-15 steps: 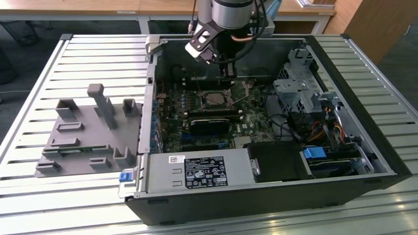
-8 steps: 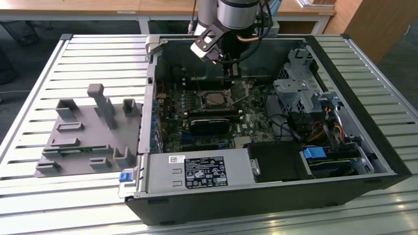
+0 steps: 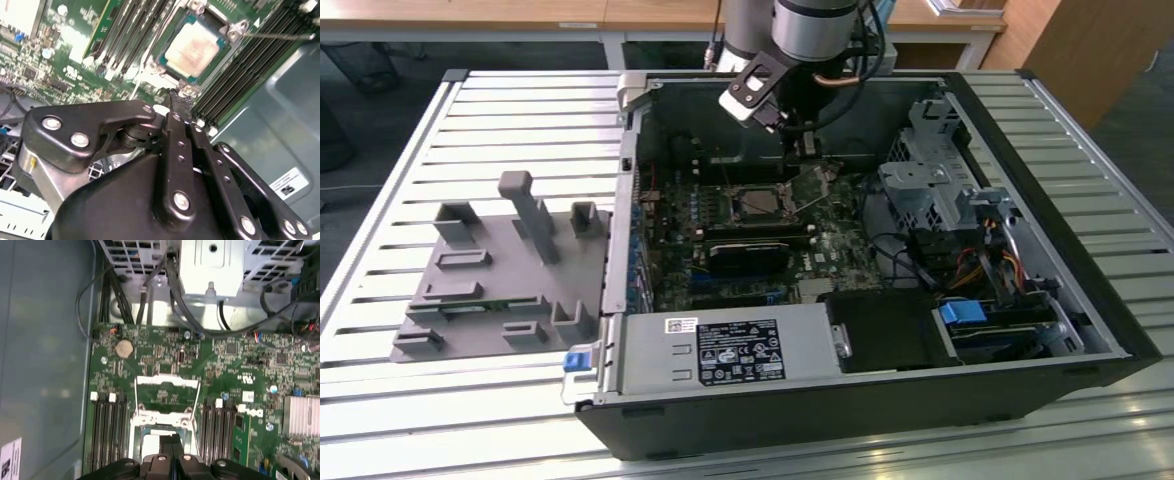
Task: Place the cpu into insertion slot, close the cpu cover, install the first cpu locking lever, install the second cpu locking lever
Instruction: 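Close the cpu cover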
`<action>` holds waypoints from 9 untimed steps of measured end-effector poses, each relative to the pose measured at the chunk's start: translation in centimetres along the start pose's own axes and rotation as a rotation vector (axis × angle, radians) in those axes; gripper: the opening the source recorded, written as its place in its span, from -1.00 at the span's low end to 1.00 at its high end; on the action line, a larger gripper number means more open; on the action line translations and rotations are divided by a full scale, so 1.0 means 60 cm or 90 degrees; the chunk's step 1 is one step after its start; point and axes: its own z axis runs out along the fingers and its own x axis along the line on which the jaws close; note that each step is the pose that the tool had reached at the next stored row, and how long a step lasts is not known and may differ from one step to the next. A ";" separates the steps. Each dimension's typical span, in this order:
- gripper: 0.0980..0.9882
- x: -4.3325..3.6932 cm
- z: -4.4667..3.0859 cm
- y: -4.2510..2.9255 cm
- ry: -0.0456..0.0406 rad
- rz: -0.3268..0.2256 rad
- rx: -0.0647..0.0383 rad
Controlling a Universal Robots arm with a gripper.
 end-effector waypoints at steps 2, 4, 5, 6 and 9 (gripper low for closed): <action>-0.98 0.000 0.000 0.006 0.0000 0.000 0.000; -0.98 -0.001 0.001 0.012 0.0000 0.000 0.000; -0.98 -0.001 0.001 0.016 0.0000 0.000 0.000; -0.98 -0.001 0.001 0.021 0.0001 0.000 0.000; -0.98 -0.001 0.002 0.032 0.0001 0.000 0.000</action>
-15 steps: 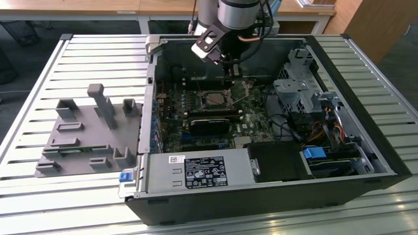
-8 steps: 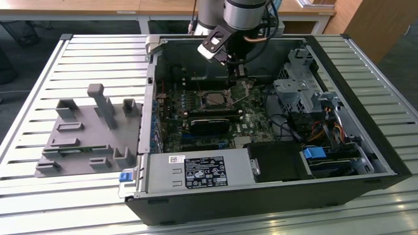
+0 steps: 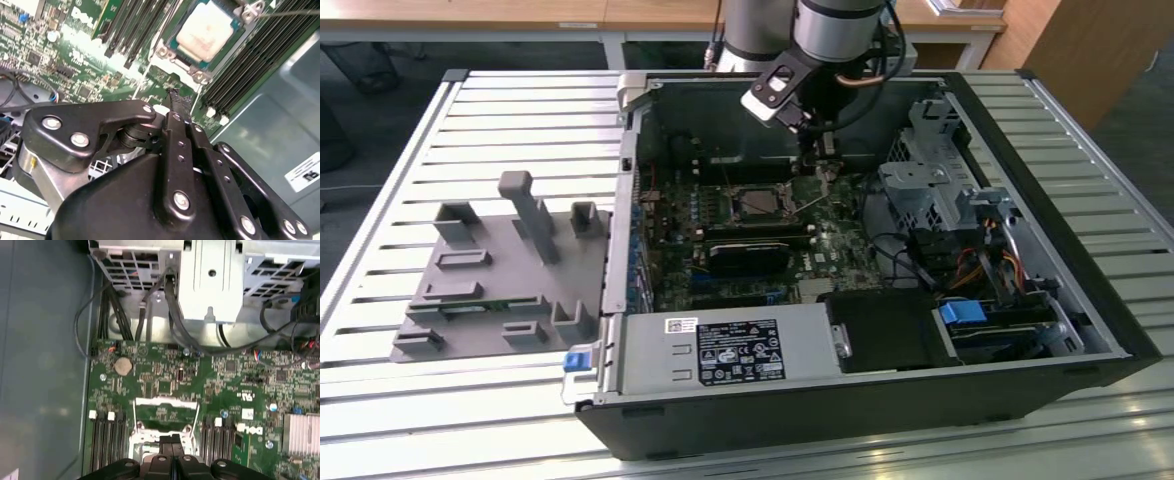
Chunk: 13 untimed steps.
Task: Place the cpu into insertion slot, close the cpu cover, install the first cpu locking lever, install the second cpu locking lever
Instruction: 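Close the cpu cover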
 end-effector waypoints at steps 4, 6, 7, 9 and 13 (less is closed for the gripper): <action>-0.98 -0.001 0.002 0.014 0.0001 0.000 0.000; -0.98 -0.001 0.003 0.018 0.0001 0.000 0.000; -0.98 -0.001 0.004 0.019 0.0000 0.000 0.000; -0.98 -0.001 0.005 0.022 0.0000 0.000 0.000; -0.98 -0.001 0.006 0.029 -0.0003 0.001 0.000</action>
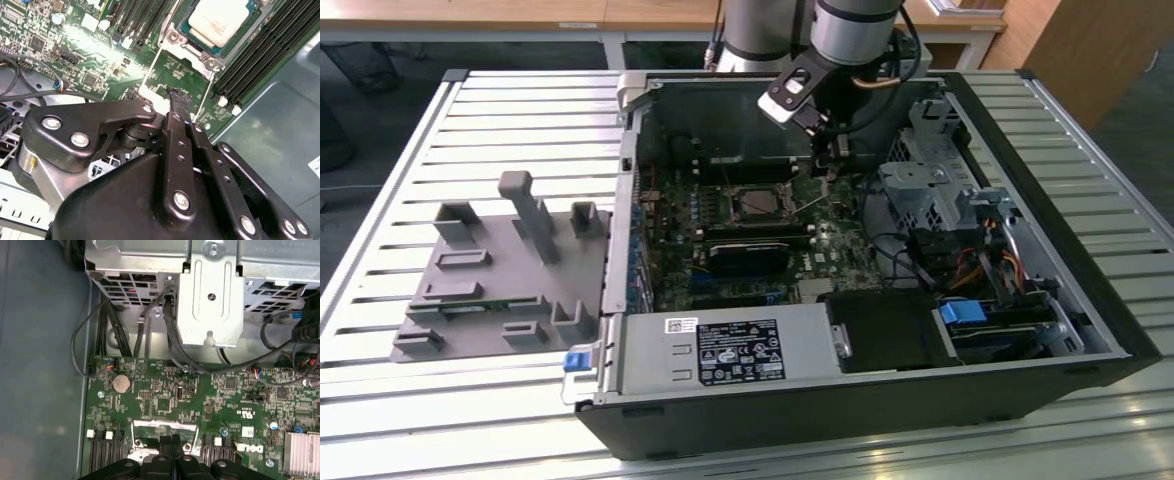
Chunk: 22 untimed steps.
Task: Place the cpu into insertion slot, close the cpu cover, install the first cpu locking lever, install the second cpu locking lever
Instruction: 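Close the cpu cover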
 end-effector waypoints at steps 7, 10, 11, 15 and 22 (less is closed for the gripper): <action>-0.98 0.000 0.002 0.010 -0.0001 0.000 0.000; -0.98 0.000 0.003 0.014 -0.0001 0.001 0.000; -0.98 0.000 0.003 0.016 -0.0002 0.001 0.000; -0.98 0.001 0.004 0.021 -0.0001 0.001 0.000; -0.98 0.003 0.007 0.030 -0.0001 0.001 0.000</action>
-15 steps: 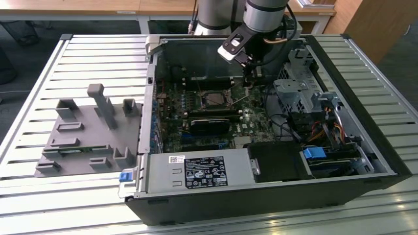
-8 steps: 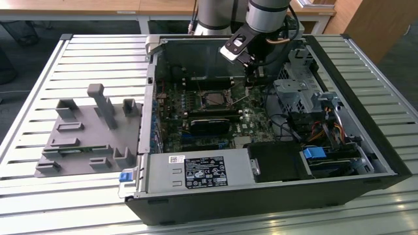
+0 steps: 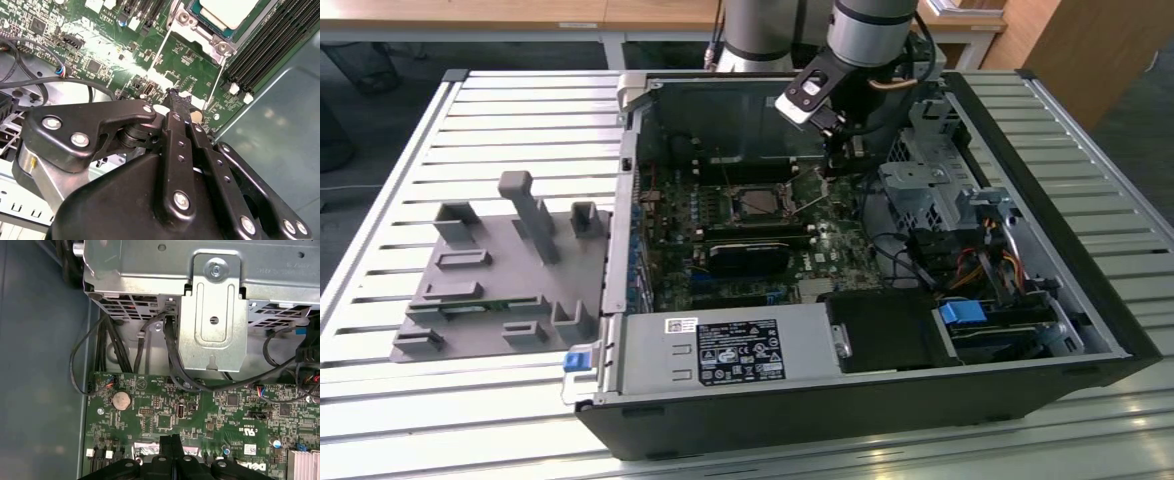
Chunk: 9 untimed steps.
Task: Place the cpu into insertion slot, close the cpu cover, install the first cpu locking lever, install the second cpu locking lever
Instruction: 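Close the cpu cover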
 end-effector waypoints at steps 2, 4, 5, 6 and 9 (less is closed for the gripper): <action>-0.98 0.001 0.001 0.003 -0.0001 0.000 0.000; -0.98 0.001 0.002 0.006 -0.0002 0.000 0.000; -0.98 0.001 0.002 0.007 -0.0001 0.000 0.000; -0.98 0.002 0.003 0.009 -0.0002 0.000 0.000; -0.98 0.004 0.007 0.016 -0.0004 0.000 0.001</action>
